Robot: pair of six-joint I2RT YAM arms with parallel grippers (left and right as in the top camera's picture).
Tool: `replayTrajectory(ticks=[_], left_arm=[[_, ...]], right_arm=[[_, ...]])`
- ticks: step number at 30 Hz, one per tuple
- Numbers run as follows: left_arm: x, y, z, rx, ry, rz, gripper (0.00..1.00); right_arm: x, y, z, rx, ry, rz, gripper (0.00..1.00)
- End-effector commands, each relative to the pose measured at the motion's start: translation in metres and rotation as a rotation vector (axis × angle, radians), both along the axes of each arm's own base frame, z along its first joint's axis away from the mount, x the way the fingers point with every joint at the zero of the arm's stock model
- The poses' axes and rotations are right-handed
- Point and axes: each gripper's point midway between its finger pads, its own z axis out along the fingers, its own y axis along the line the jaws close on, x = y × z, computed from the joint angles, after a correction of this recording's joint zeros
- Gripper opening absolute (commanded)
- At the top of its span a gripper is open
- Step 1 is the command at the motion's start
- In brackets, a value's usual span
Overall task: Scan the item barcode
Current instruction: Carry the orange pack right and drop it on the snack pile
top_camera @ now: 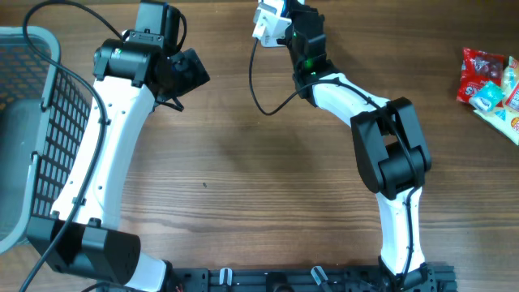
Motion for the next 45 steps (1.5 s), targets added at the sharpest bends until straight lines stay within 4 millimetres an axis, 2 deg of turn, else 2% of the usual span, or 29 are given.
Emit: replayTrajectory(ticks=[1, 3, 4, 5, 7, 8, 11, 15, 16, 17, 19, 21, 23, 24, 25, 28, 29, 32, 33, 35, 36, 37, 38, 39, 40, 42, 44, 45], left_arm=[[0.002, 0.002, 0.001, 0.004, -0.005, 0.015, 1.00], [0.002, 0.002, 0.001, 0.004, -0.005, 0.015, 1.00], [0.002, 0.002, 0.001, 0.004, -0.005, 0.015, 1.00], [0.002, 0.002, 0.001, 0.004, -0.005, 0.015, 1.00], [0.002, 0.002, 0.001, 0.004, -0.005, 0.015, 1.00], [0.002, 0.002, 0.001, 0.004, -0.005, 0.015, 1.00], [0.002, 0.002, 0.001, 0.004, -0.005, 0.015, 1.00], [0.002, 0.002, 0.001, 0.004, -0.005, 0.015, 1.00], [0.002, 0.002, 0.001, 0.004, -0.005, 0.015, 1.00], [0.002, 0.002, 0.001, 0.004, -0.005, 0.015, 1.00], [0.002, 0.002, 0.001, 0.004, -0.005, 0.015, 1.00], [0.002, 0.002, 0.001, 0.004, -0.005, 0.015, 1.00], [0.002, 0.002, 0.001, 0.004, -0.005, 0.015, 1.00], [0.002, 0.002, 0.001, 0.004, -0.005, 0.015, 1.00], [0.002, 0.002, 0.001, 0.004, -0.005, 0.015, 1.00], [0.002, 0.002, 0.001, 0.004, -0.005, 0.015, 1.00], [0.002, 0.002, 0.001, 0.004, -0.005, 0.015, 1.00], [0.002, 0.002, 0.001, 0.004, -0.005, 0.015, 1.00], [0.002, 0.002, 0.001, 0.004, -0.005, 0.015, 1.00], [0.002, 0.002, 0.001, 0.004, -0.005, 0.015, 1.00], [0.002, 0.002, 0.001, 0.004, -0.005, 0.015, 1.00], [0.002, 0.002, 0.001, 0.004, -0.005, 0.015, 1.00], [0.002, 0.002, 0.001, 0.004, -0.005, 0.015, 1.00], [0.002, 0.002, 0.001, 0.004, -0.005, 0.015, 1.00], [0.002, 0.002, 0.001, 0.004, -0.005, 0.015, 1.00], [0.002, 0.002, 0.001, 0.004, -0.005, 0.015, 1.00], [0.002, 0.002, 0.001, 0.004, -0.005, 0.015, 1.00], [0.002, 0.002, 0.001, 0.004, -0.005, 0.015, 1.00]], right_arm=[[0.007, -0.047, 0.007, 0.046, -0.032, -0.218, 0.04], [0.007, -0.111, 0.016, 0.168, -0.087, -0.472, 0.04], [-0.005, -0.175, 0.019, 0.300, -0.154, -0.731, 0.04], [-0.020, -0.220, 0.019, 0.380, -0.215, -0.914, 0.04], [-0.069, -0.314, 0.012, 0.490, -0.372, -1.313, 0.04], [-0.088, -0.344, 0.009, 0.462, -0.400, -1.439, 0.04], [-0.133, -0.423, -0.003, 0.290, -0.351, -1.687, 0.04], [-0.179, -0.487, -0.009, 0.221, -0.366, -1.872, 0.04], [-0.184, -0.493, -0.011, 0.218, -0.368, -1.888, 0.04], [-0.188, -0.498, -0.012, 0.220, -0.372, -1.898, 0.06], [-0.193, -0.500, -0.018, 0.230, -0.381, -1.907, 0.27], [-0.198, -0.499, -0.031, 0.231, -0.367, -1.906, 0.35], [-0.198, -0.498, -0.054, 0.230, -0.275, -1.863, 0.54], [-0.199, -0.497, -0.059, 0.229, -0.255, -1.854, 0.67], [-0.198, -0.497, -0.058, 0.233, -0.259, -1.852, 0.72], [-0.197, -0.497, -0.036, 0.280, -0.316, -1.843, 0.80], [-0.196, -0.497, -0.017, 0.328, -0.357, -1.823, 0.82], [-0.194, -0.496, 0.019, 0.406, -0.402, -1.773, 0.82], [-0.196, -0.494, 0.042, 0.463, -0.441, -1.746, 0.82], [-0.198, -0.489, 0.060, 0.537, -0.446, -1.700, 0.82], [-0.194, -0.479, 0.065, 0.636, -0.382, -1.625, 0.83], [-0.183, -0.459, 0.055, 0.780, -0.222, -1.507, 1.00], [-0.171, -0.428, 0.040, 0.936, 0.000, -1.357, 1.00], [-0.161, -0.385, 0.031, 1.124, 0.223, -1.172, 1.00], [-0.158, -0.353, 0.033, 1.258, 0.355, -1.044, 1.00], [-0.169, -0.296, 0.053, 1.536, 0.551, -0.869, 1.00], [-0.193, -0.261, 0.071, 1.675, 0.685, -0.804, 1.00], [-0.201, -0.249, 0.080, 1.692, 0.730, -0.761, 1.00]])
